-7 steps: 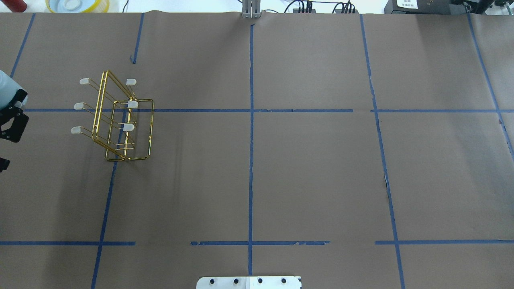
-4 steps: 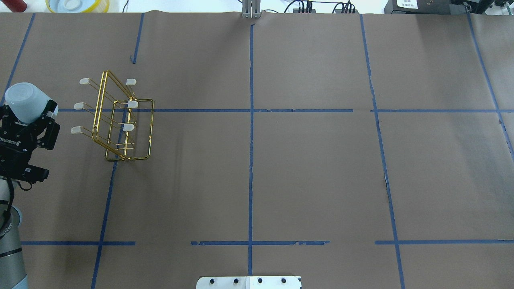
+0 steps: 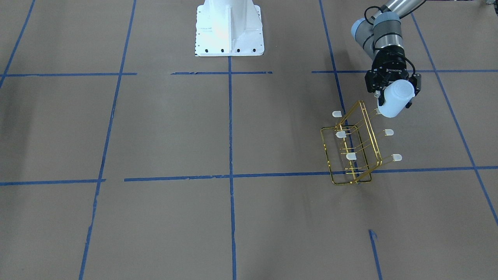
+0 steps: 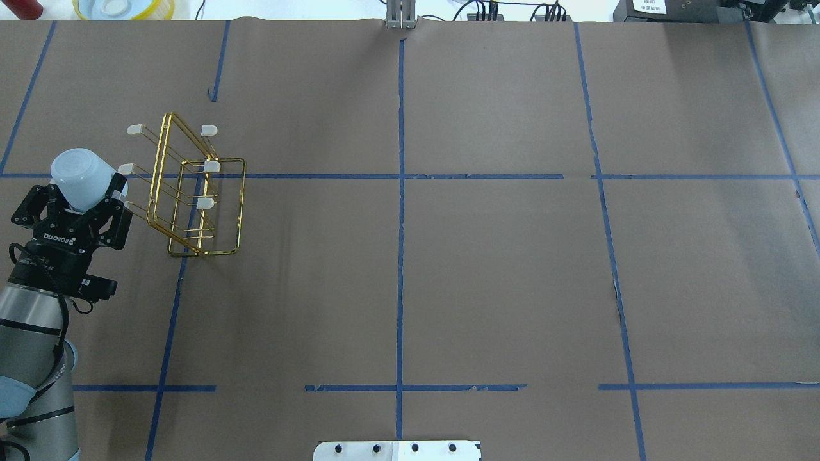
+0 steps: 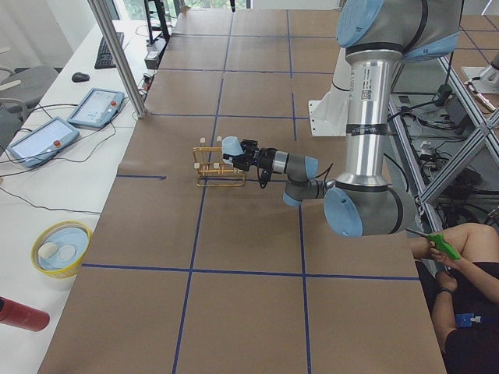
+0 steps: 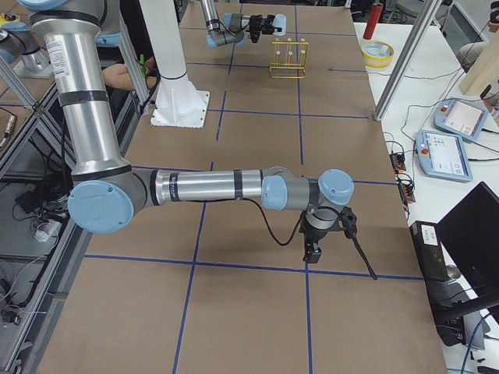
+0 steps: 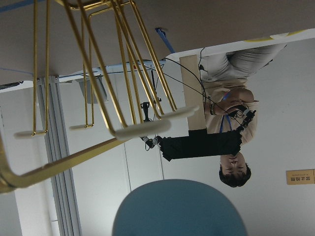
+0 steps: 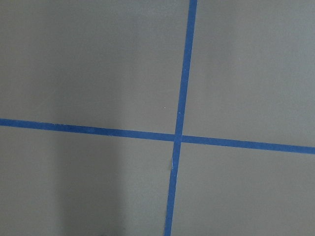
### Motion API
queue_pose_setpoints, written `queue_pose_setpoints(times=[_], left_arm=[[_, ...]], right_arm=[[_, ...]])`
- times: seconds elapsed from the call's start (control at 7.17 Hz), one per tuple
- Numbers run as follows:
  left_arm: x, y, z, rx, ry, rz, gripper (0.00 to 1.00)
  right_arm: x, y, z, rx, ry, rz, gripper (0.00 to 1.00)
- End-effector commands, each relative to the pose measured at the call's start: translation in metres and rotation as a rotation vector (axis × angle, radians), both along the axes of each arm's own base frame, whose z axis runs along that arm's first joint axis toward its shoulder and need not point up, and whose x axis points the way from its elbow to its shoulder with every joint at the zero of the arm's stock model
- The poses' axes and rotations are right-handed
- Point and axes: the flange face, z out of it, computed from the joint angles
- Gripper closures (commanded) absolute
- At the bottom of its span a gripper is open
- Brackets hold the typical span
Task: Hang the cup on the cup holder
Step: 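Carry the tilted cup with the left gripper onto a rack hook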
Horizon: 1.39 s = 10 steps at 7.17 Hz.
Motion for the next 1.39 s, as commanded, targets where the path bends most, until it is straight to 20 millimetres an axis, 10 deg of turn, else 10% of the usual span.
queue_pose_setpoints(times=[0.0,1.25], left_arm=[[0.004,0.002,-0.002,-0.009,0.023,-0.014,1.0],[0.024,0.0,0.014,-0.021,0.013,0.011,1.0]], right_arm=[[0.0,0.0,0.0,-0.001,0.0,0.0,0.0],[0.0,0.0,0.0,0.001,0.0,0.0,0.0]])
